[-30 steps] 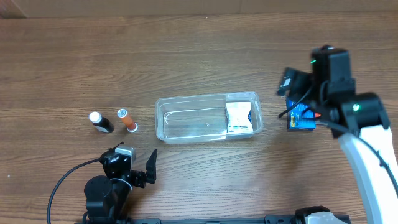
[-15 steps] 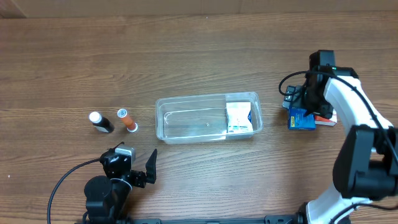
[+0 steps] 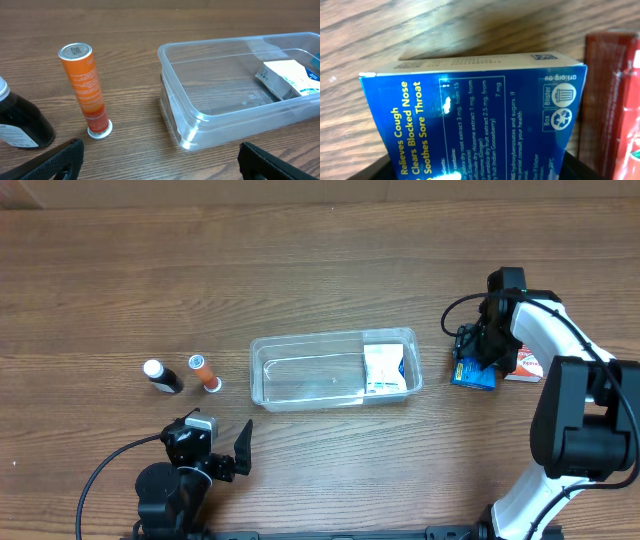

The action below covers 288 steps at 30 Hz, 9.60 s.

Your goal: Pack container

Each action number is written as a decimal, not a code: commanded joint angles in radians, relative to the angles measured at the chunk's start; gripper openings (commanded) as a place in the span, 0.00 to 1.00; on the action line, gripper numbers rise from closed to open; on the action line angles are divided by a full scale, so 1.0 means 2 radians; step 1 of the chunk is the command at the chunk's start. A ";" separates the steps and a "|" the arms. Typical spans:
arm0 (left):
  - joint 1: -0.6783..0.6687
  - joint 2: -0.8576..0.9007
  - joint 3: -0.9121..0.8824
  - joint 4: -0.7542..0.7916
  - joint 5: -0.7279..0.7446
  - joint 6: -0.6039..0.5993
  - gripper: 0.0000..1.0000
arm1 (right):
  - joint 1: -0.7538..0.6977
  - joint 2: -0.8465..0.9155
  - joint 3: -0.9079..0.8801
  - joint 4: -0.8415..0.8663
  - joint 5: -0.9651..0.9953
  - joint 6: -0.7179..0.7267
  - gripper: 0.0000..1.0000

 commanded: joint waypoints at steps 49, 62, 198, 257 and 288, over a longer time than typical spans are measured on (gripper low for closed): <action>0.000 -0.005 -0.001 0.000 0.004 0.009 1.00 | 0.344 -0.057 0.066 -0.008 -0.002 0.192 0.79; 0.000 -0.005 -0.001 0.000 0.004 0.009 1.00 | 0.344 -0.132 0.066 -0.009 0.014 0.167 0.80; 0.000 -0.005 0.000 0.016 0.016 0.039 1.00 | -0.085 -0.311 0.157 -0.162 -0.070 0.192 1.00; 0.150 0.892 0.619 -0.290 -0.096 -0.005 0.18 | -0.085 -0.311 0.157 -0.162 -0.070 0.192 1.00; -0.236 0.914 0.871 -0.425 -0.182 -0.241 0.04 | -0.085 -0.311 0.157 -0.162 -0.070 0.192 1.00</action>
